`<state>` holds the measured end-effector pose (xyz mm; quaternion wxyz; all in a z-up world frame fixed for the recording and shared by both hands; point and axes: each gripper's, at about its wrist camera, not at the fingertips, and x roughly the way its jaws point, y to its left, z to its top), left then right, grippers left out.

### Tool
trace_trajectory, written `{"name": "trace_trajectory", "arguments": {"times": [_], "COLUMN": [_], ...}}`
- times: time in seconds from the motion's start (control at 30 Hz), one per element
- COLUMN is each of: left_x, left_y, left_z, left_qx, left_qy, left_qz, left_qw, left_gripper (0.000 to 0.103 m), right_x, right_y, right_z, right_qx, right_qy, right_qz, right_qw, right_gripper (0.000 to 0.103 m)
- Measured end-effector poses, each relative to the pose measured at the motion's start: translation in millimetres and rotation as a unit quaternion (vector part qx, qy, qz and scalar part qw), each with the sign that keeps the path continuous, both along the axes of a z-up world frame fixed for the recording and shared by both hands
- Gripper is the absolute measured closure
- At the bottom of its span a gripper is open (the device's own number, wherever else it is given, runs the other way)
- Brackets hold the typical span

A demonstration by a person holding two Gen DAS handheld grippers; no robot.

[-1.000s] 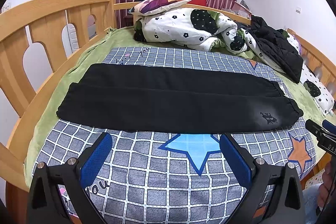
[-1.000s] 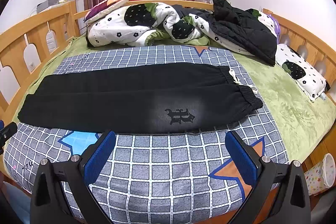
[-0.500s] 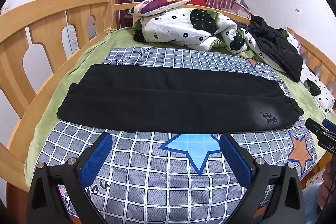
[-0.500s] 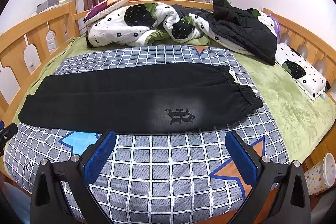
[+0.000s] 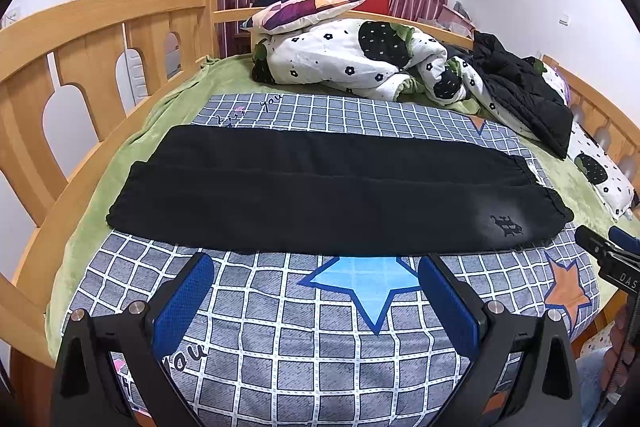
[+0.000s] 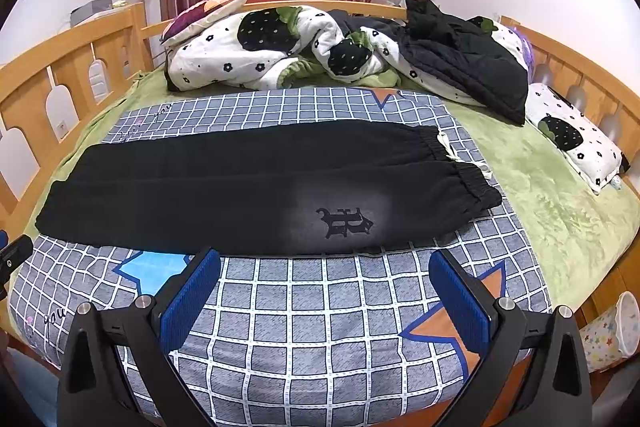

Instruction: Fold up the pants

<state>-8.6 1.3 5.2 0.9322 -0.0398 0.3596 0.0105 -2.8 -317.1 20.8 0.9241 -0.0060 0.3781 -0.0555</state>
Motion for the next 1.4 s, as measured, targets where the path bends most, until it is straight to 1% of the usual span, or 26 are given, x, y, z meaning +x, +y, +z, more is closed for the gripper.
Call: {"name": "trace_trajectory", "arguments": {"times": [0.2,0.37,0.43,0.53,0.6,0.67,0.7,0.8,0.83,0.87,0.9,0.93,0.97,1.03,1.1,1.13,1.17,1.23,1.3,1.33,1.37,1.4], "left_x": [2.9,10.3,18.6,37.3,51.3,62.2,69.3,84.4,90.6,93.4,98.5,100.4,101.9,103.1,103.0,105.4,106.9,113.5,117.0,120.3,122.4,126.1], "left_y": [-4.5,-3.8,4.1,18.6,32.1,43.7,53.0,78.5,92.6,100.0,112.9,119.9,127.1,143.8,153.1,159.5,162.9,170.1,176.6,178.1,178.5,179.2], "left_z": [-0.4,4.9,14.1,21.9,23.1,18.5,11.7,-11.4,-25.9,-33.8,-49.8,-59.9,-71.0,-98.3,-117.6,-132.2,-140.9,-155.4,-164.6,-167.5,-168.2,-168.8], "left_qx": [0.003,-0.007,-0.020,-0.038,-0.034,-0.025,-0.024,-0.025,-0.032,-0.035,-0.040,-0.044,-0.048,-0.065,-0.081,-0.093,-0.102,-0.124,-0.142,-0.149,-0.150,-0.149], "left_qy": [0.003,-0.013,-0.032,-0.027,-0.024,-0.015,-0.008,0.017,0.028,0.034,0.050,0.058,0.066,0.084,0.100,0.113,0.118,0.125,0.122,0.115,0.108,0.100], "left_qz": [-0.005,0.001,0.006,0.006,0.015,0.024,0.027,0.051,0.063,0.070,0.082,0.088,0.094,0.110,0.117,0.125,0.129,0.136,0.140,0.145,0.150,0.159], "left_qw": [1.0000,0.9999,0.9993,0.9989,0.9990,0.9993,0.9993,0.9982,0.9971,0.9964,0.9946,0.9934,0.9922,0.9882,0.9848,0.9814,0.9792,0.9749,0.9723,0.9713,0.9712,0.9708], "left_gripper": [0.000,0.000,0.000,0.000,0.000,0.000,0.000,0.000,0.000,0.000,0.000,0.001,0.003,0.005,0.006,0.011,0.016,0.017,0.019,0.021,0.022,0.023], "right_x": [2.4,12.8,19.1,36.3,46.8,58.1,63.1,81.3,89.0,95.8,102.1,106.0,109.1,112.4,108.2,105.9,103.0,96.8,93.6,93.4,94.3,95.2], "right_y": [8.2,11.7,11.2,6.0,-1.6,-14.0,-20.1,-48.1,-59.8,-72.9,-86.6,-98.7,-112.1,-134.6,-151.8,-159.0,-163.0,-171.8,-177.9,-180.8,-182.2,-182.5], "right_z": [-0.4,-3.8,-4.1,2.3,11.7,21.3,23.1,18.0,10.6,0.9,-10.3,-22.3,-37.1,-68.3,-101.7,-115.7,-126.2,-146.4,-160.0,-165.9,-170.2,-171.3], "right_qx": [0.000,0.021,0.038,0.061,0.056,0.045,0.045,0.048,0.043,0.044,0.053,0.066,0.081,0.110,0.135,0.143,0.148,0.156,0.181,0.206,0.224,0.231], "right_qy": [-0.004,0.004,0.008,0.010,-0.005,-0.026,-0.030,-0.035,-0.031,-0.021,-0.007,0.006,0.023,0.059,0.085,0.093,0.096,0.094,0.090,0.082,0.073,0.064], "right_qz": [0.014,0.026,0.031,0.043,0.035,0.024,0.024,0.026,0.018,0.009,0.003,0.000,-0.006,-0.021,-0.035,-0.043,-0.047,-0.063,-0.074,-0.076,-0.078,-0.082], "right_qw": [1.000,0.999,0.999,0.997,0.998,0.998,0.998,0.998,0.998,0.999,0.999,0.998,0.996,0.992,0.987,0.984,0.983,0.981,0.977,0.972,0.969,0.967], "right_gripper": [0.001,0.001,0.001,0.001,0.001,0.001,0.001,0.001,0.001,0.001,0.005,0.014,0.018,0.034,0.036,0.036,0.037,0.037,0.037,0.037,0.036,0.036]}}
